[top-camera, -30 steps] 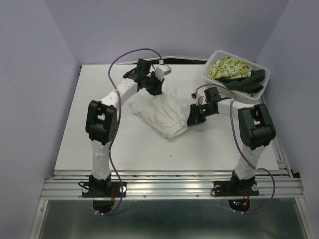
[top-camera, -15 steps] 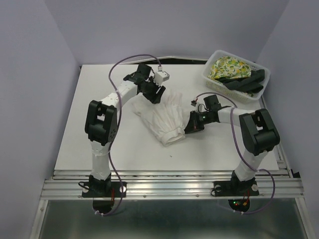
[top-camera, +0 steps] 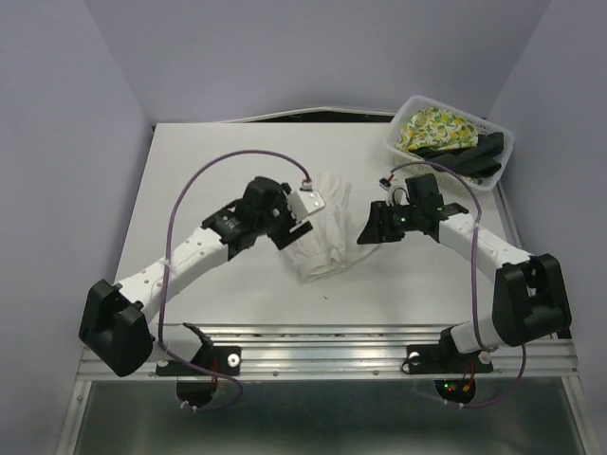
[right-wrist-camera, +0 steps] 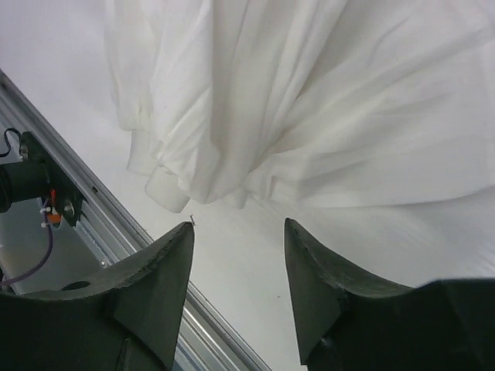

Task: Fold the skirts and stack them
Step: Fold the skirt

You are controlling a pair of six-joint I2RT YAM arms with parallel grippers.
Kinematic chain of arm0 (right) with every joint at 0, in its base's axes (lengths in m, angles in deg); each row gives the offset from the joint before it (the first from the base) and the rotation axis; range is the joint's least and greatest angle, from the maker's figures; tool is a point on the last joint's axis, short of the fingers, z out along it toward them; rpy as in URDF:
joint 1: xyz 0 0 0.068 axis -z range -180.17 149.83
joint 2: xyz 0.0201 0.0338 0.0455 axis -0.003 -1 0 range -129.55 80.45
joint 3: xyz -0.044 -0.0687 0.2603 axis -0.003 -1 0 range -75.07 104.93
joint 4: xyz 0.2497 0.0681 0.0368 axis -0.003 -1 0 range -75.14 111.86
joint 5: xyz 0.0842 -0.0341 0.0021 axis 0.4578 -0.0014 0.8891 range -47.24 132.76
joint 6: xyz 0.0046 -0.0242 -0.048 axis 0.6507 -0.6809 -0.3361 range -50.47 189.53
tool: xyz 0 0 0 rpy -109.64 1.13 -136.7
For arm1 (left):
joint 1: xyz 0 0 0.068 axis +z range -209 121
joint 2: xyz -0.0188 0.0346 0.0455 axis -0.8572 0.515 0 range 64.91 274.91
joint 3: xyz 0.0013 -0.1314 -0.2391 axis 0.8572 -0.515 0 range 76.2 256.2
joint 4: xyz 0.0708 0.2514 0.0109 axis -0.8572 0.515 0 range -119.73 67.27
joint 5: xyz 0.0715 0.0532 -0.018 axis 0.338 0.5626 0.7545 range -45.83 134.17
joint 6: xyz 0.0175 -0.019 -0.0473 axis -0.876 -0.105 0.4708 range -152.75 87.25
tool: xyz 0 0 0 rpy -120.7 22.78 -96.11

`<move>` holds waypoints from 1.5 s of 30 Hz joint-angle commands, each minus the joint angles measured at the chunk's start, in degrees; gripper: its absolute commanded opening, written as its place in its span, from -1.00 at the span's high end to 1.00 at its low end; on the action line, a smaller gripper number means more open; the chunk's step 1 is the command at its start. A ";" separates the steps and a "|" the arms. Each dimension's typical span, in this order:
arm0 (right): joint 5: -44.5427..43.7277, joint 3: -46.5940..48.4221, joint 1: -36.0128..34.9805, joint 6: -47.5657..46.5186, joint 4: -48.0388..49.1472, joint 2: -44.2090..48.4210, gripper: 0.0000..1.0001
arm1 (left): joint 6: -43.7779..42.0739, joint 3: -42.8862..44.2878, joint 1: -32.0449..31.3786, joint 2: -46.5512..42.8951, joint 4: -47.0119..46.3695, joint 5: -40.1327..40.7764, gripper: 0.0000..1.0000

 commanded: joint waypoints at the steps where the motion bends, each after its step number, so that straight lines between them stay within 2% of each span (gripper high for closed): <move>1: -2.22 7.12 0.78 -4.43 -2.52 0.75 -0.06 | -1.50 -13.19 -9.09 -5.06 -9.36 12.20 -0.61; 8: 9.20 18.64 -3.35 2.15 5.47 -9.79 0.12 | 0.17 -24.80 -29.12 -5.44 -24.41 33.19 -0.61; 9: 9.22 19.17 -3.35 3.21 6.79 -10.76 0.12 | 0.17 -25.42 -29.15 -4.91 -25.90 35.14 -0.62; 10: 11.22 19.70 -4.22 3.92 7.93 -11.90 0.14 | 0.17 -25.78 -32.46 -4.12 -26.78 36.38 -0.66; 11: 11.77 19.97 -5.10 4.27 9.16 -13.83 0.14 | 0.44 -25.96 -33.80 -2.55 -27.49 37.61 -0.97; 13: 13.87 20.32 -5.81 4.01 9.09 -15.77 0.17 | 1.23 -26.40 -36.70 -1.13 -28.37 39.98 -0.97; 18: 16.60 16.37 -6.87 -0.72 6.28 -21.22 0.24 | 3.77 -25.17 -39.44 4.75 -28.64 40.61 -0.97; 22: 13.72 13.38 -6.87 -5.56 4.43 -24.57 0.30 | 4.66 -22.62 -39.53 12.73 -28.64 42.27 -0.97; 31: 11.68 14.78 -6.34 -5.92 4.78 -31.77 0.35 | 3.70 -20.15 -39.44 23.65 -33.28 49.92 -0.95; 34: 12.38 15.13 -5.81 -5.22 4.78 -32.48 0.36 | 2.99 -20.95 -39.44 25.23 -34.70 50.89 -0.74; 39: 14.22 15.31 -5.28 -4.43 4.61 -33.36 0.37 | 2.10 -22.35 -39.44 27.44 -36.99 52.39 -0.16; 43: 15.46 14.43 -5.28 -4.16 4.61 -32.75 0.42 | 2.46 -22.79 -38.74 27.09 -37.69 53.62 0.02; 44: 15.55 14.34 -5.28 -4.16 4.61 -32.57 0.42 | 2.55 -22.79 -38.39 26.82 -37.52 53.53 0.16; 45: 15.55 14.43 -5.28 -4.16 4.61 -32.31 0.41 | 2.90 -22.36 -37.95 26.30 -37.17 52.57 0.55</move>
